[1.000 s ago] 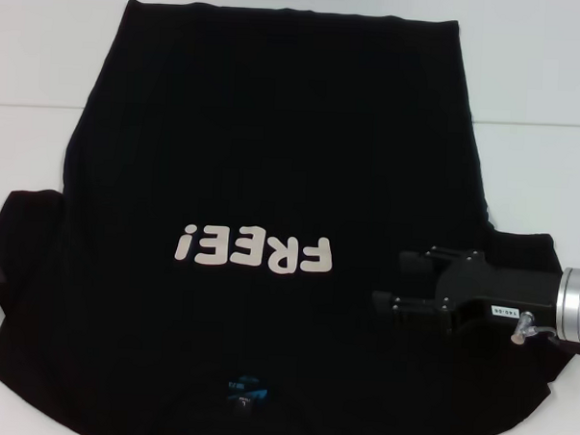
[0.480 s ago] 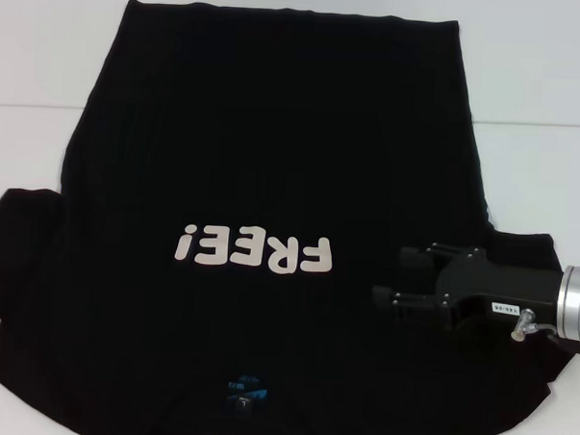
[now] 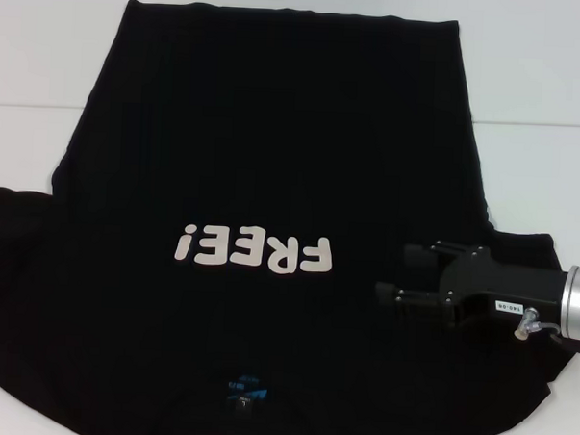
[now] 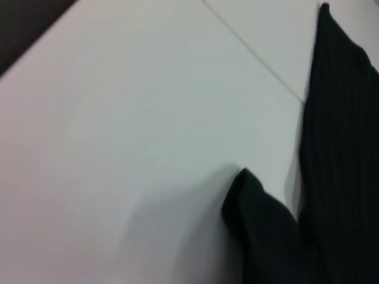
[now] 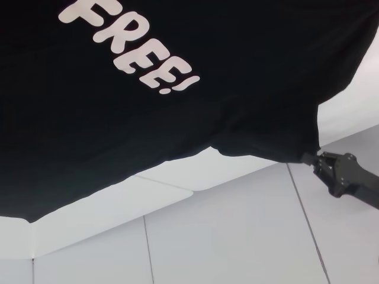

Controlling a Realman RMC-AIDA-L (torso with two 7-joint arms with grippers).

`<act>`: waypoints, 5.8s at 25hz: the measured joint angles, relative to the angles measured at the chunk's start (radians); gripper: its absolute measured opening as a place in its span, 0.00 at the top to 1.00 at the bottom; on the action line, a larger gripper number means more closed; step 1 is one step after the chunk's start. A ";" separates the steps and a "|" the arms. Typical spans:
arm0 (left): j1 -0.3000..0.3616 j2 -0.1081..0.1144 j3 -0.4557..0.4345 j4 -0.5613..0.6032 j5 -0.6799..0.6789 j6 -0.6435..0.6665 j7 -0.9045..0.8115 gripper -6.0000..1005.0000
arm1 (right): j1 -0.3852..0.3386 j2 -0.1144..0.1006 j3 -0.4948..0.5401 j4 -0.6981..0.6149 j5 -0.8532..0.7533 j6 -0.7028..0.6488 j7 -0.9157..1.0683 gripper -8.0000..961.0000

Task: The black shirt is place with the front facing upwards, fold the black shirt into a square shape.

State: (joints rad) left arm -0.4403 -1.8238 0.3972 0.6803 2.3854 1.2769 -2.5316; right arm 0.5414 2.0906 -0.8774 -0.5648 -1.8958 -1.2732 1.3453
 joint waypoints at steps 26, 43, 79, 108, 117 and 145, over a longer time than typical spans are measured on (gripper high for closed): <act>-0.076 -0.004 0.004 0.094 -0.025 0.122 -0.040 0.93 | -0.002 0.002 0.000 0.011 0.000 -0.008 0.000 0.21; -0.156 -0.185 0.046 0.029 -0.065 0.104 0.050 0.88 | 0.001 0.006 0.000 0.027 0.002 -0.008 0.000 0.22; 0.060 -0.306 0.089 -0.017 -0.297 0.492 1.327 0.05 | 0.167 -0.097 0.248 -0.483 -0.840 -0.327 1.165 0.24; 0.080 -0.305 0.090 -0.022 -0.298 0.493 1.339 0.05 | 0.143 -0.102 0.269 -0.295 -0.881 -0.244 1.161 0.25; 0.081 -0.304 0.088 -0.022 -0.298 0.493 1.334 0.05 | 0.163 -0.108 0.257 -0.255 -0.881 -0.212 1.163 0.25; 0.088 -0.304 0.083 -0.022 -0.303 0.493 1.334 0.05 | 0.179 -0.109 0.244 -0.253 -0.888 -0.192 1.170 0.96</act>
State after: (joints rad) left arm -0.3526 -2.1274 0.4800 0.6580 2.0822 1.7702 -1.1980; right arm 0.7202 1.9816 -0.6332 -0.8176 -2.7841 -1.4654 2.5150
